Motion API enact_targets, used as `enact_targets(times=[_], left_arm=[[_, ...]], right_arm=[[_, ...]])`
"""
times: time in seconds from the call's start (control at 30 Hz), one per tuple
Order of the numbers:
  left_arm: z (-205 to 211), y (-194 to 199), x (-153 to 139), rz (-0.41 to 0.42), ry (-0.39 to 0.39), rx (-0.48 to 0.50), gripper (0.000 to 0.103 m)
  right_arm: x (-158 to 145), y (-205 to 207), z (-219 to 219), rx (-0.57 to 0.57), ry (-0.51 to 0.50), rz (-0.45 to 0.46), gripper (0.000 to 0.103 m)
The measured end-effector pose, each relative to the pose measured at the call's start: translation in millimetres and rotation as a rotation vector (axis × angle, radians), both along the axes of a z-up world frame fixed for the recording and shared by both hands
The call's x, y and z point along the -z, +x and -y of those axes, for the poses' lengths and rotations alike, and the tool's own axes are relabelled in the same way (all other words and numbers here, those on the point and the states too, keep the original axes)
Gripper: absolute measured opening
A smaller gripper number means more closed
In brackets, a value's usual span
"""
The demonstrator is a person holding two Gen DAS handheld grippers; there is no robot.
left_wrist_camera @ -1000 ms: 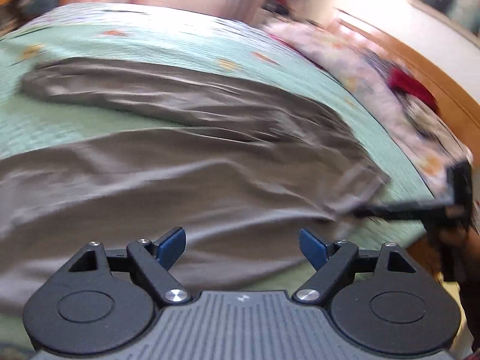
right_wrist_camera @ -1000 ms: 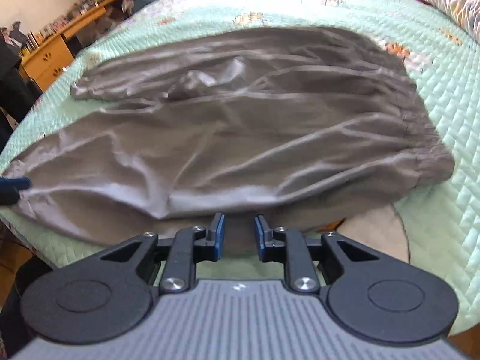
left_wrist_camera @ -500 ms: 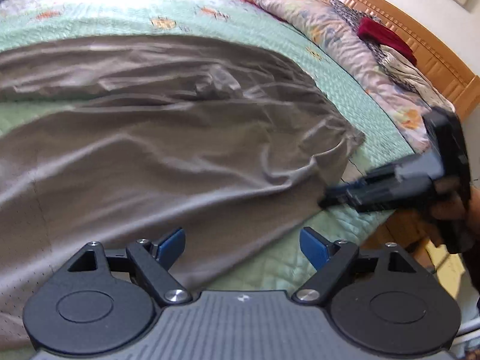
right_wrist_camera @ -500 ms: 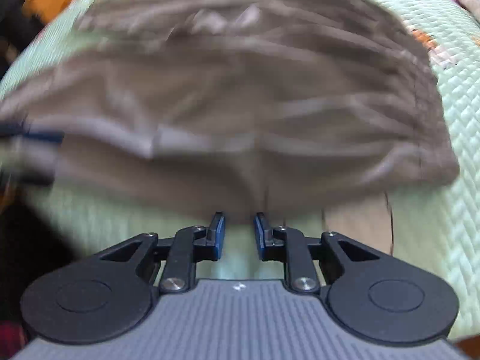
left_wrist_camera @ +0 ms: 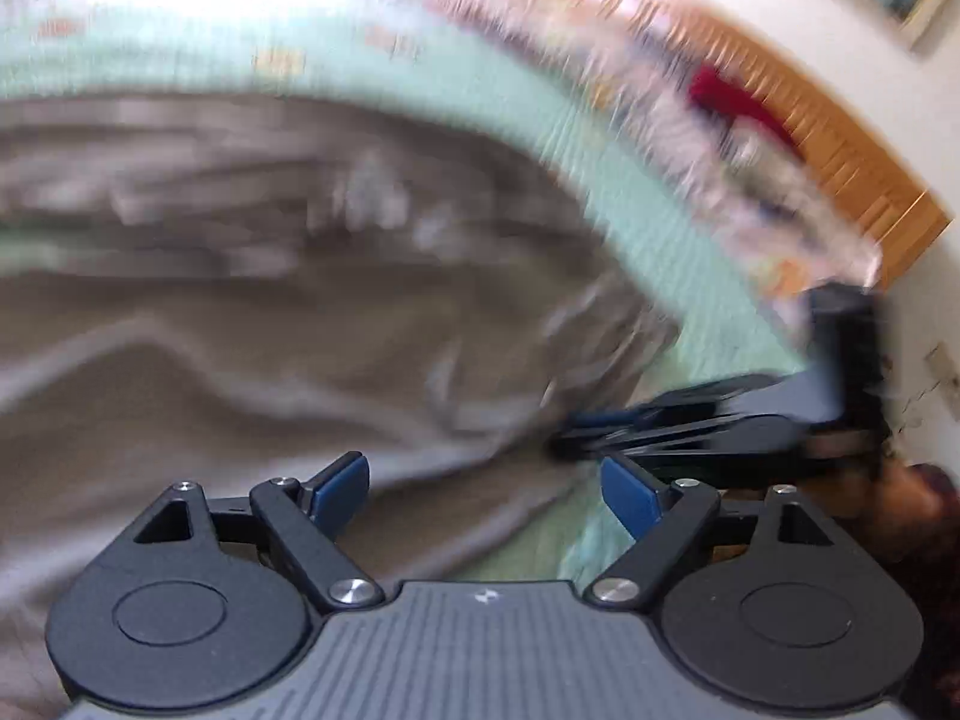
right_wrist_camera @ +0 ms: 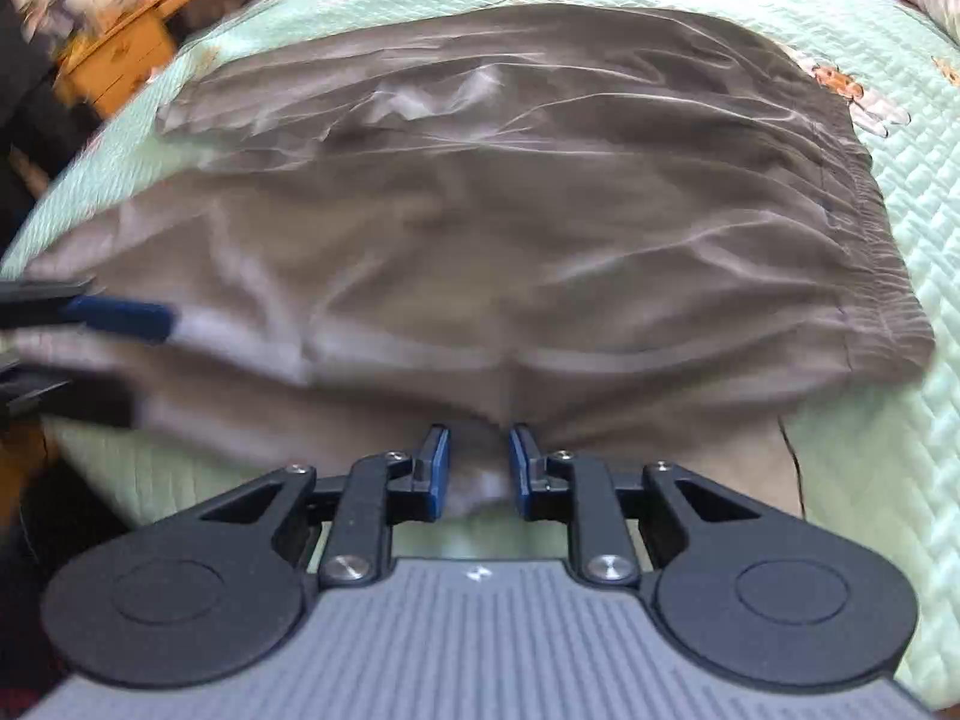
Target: Fold clothes
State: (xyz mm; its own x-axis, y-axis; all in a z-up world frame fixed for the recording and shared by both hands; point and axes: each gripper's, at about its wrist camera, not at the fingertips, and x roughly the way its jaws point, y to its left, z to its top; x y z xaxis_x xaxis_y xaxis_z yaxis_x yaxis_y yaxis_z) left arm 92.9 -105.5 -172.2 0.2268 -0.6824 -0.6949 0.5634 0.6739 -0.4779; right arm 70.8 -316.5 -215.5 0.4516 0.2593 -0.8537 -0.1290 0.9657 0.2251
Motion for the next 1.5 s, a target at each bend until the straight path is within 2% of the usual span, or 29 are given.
enact_targets(times=[0.07,0.13,0.27,0.33,0.37,0.4,0.47,0.5,0.57,0.63,0.73,0.8,0.9,0.97,1.13,1.23,1.27,1.3,1.33,1.4,1.47,1.5], left_arm=[[4.6,-3.8,12.6,-0.058,0.012,0.037,0.085],[7.7,-8.5,19.2,-0.083,0.021,0.064,0.085],[4.6,-6.5,-5.5,0.021,0.003,0.029,0.085],[1.3,-5.7,-13.6,0.076,-0.001,-0.002,0.092],[-0.5,-5.0,-9.2,0.084,0.021,-0.024,0.094],[-1.0,-3.3,1.0,0.034,0.028,-0.02,0.094],[-0.6,0.3,25.4,-0.117,0.019,0.014,0.09],[-2.3,-2.1,32.8,-0.155,-0.007,0.025,0.091],[-5.8,-9.4,29.9,-0.134,-0.029,0.043,0.091],[-10.6,-10.9,22.2,-0.122,-0.042,0.05,0.091],[-33.2,-5.0,1.1,-0.072,-0.114,0.0,0.091],[-53.5,1.5,-13.2,-0.022,-0.138,-0.068,0.091],[-80.3,15.7,-23.9,0.037,-0.122,-0.179,0.091],[-100.8,25.0,-25.8,0.06,-0.092,-0.258,0.091],[-147.2,49.9,-15.6,0.051,-0.09,-0.384,0.091],[-167.4,64.1,-7.1,0.04,-0.091,-0.425,0.091],[-172.7,69.0,-3.4,0.036,-0.091,-0.433,0.091],[-177.6,73.9,0.8,0.029,-0.085,-0.443,0.091],[-183.4,78.7,5.4,0.02,-0.076,-0.458,0.091],[-190.8,83.2,12.3,0.0,-0.073,-0.479,0.091],[-198.8,84.1,15.5,-0.008,-0.084,-0.488,0.091],[-202.4,83.9,15.5,-0.005,-0.087,-0.491,0.091]], right_arm=[[-6.7,-10.2,5.4,0.002,0.022,-0.047,0.024],[-17.4,-14.5,10.0,0.017,0.067,-0.016,0.024],[-27.5,-0.6,13.1,0.067,0.127,0.109,0.024],[-16.9,12.0,7.8,0.049,0.142,0.086,0.024],[-5.4,13.6,3.8,0.04,0.139,0.039,0.024],[4.5,10.4,0.3,0.031,0.132,-0.005,0.024],[7.8,-5.4,-2.0,0.016,0.137,0.008,0.024],[6.0,-9.9,0.3,0.016,0.16,-0.023,0.024],[0.6,-13.4,7.1,0.027,0.206,-0.065,0.024],[-11.9,-16.1,12.2,0.046,0.251,-0.026,0.024],[-38.2,-7.7,20.0,0.07,0.341,0.096,0.025],[-53.6,12.8,16.1,0.064,0.361,0.189,0.025],[-67.7,56.9,2.7,0.035,0.269,0.292,0.025],[-68.3,93.5,-2.3,0.032,0.221,0.32,0.025],[-52.5,191.8,2.5,0.103,0.116,0.292,0.025],[-31.7,250.1,10.0,0.15,0.072,0.244,0.025],[-21.0,269.2,13.0,0.17,0.031,0.222,0.025],[-6.6,289.6,19.2,0.202,-0.008,0.178,0.024],[5.4,306.7,26.5,0.232,-0.025,0.153,0.016],[9.5,321.7,43.5,0.313,0.014,0.217,0.016],[7.7,329.9,53.6,0.414,0.026,0.23,0.016],[6.1,329.7,55.0,0.425,0.062,0.225,0.018]])
